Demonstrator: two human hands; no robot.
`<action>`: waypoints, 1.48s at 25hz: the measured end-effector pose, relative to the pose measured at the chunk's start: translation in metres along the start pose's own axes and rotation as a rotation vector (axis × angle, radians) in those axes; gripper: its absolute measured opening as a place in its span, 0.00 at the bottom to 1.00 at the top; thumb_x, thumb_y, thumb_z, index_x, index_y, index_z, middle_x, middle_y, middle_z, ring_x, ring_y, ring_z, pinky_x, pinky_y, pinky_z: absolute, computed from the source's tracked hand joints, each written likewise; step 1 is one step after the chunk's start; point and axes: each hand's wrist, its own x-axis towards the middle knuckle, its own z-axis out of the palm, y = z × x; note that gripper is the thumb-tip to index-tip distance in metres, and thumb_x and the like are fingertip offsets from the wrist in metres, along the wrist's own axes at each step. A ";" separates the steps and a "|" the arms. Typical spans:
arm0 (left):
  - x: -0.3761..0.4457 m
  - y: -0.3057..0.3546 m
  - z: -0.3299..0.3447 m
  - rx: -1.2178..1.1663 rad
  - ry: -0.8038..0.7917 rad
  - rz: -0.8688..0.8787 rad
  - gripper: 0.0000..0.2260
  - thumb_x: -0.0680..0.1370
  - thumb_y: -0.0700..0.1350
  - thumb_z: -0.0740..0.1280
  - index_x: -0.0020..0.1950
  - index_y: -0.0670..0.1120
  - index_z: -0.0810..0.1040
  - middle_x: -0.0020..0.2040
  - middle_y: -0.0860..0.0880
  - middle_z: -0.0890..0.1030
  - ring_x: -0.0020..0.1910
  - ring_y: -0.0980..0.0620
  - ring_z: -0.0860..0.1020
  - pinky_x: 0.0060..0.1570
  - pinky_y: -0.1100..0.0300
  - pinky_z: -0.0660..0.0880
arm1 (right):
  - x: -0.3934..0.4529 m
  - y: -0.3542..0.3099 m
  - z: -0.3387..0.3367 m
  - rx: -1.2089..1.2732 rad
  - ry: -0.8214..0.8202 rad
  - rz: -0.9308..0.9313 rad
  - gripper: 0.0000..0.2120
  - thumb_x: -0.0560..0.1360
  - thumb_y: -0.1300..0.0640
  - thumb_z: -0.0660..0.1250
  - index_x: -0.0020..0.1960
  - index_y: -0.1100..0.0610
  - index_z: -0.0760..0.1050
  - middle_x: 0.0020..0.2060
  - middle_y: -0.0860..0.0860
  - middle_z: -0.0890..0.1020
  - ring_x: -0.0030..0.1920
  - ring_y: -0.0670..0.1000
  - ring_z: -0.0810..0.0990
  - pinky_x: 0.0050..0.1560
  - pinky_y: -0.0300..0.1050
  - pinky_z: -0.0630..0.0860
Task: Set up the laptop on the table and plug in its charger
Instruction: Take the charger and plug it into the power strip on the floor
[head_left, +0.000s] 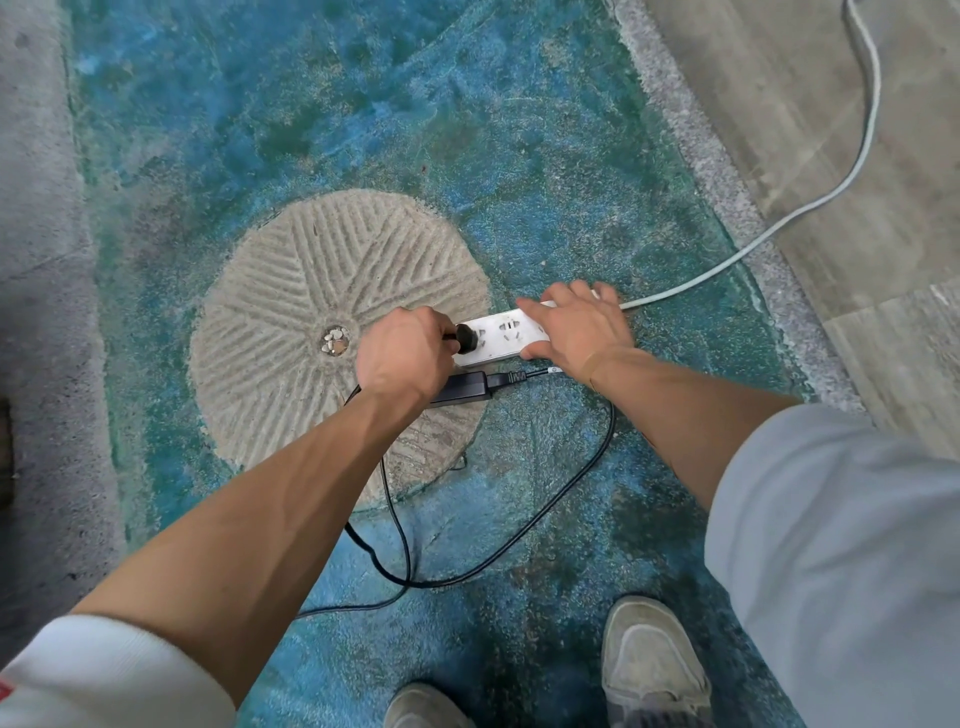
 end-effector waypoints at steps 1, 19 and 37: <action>-0.002 -0.001 0.001 0.007 0.005 0.001 0.10 0.77 0.51 0.68 0.58 0.56 0.83 0.40 0.48 0.84 0.35 0.45 0.80 0.36 0.57 0.79 | 0.000 0.000 0.000 0.000 0.002 -0.002 0.33 0.74 0.36 0.61 0.76 0.45 0.59 0.65 0.53 0.73 0.65 0.56 0.69 0.68 0.58 0.63; 0.015 0.025 0.003 0.371 -0.054 0.247 0.08 0.78 0.46 0.68 0.53 0.45 0.82 0.32 0.46 0.75 0.30 0.45 0.74 0.32 0.57 0.71 | 0.001 0.005 0.006 0.022 0.039 -0.027 0.33 0.74 0.34 0.60 0.75 0.44 0.60 0.65 0.53 0.73 0.65 0.56 0.69 0.67 0.57 0.62; 0.001 0.021 -0.003 0.230 -0.166 0.194 0.13 0.79 0.49 0.66 0.63 0.48 0.74 0.52 0.47 0.80 0.46 0.46 0.80 0.38 0.55 0.72 | -0.022 -0.023 -0.035 0.052 -0.118 0.108 0.37 0.77 0.37 0.59 0.79 0.50 0.51 0.77 0.51 0.60 0.78 0.56 0.54 0.75 0.62 0.53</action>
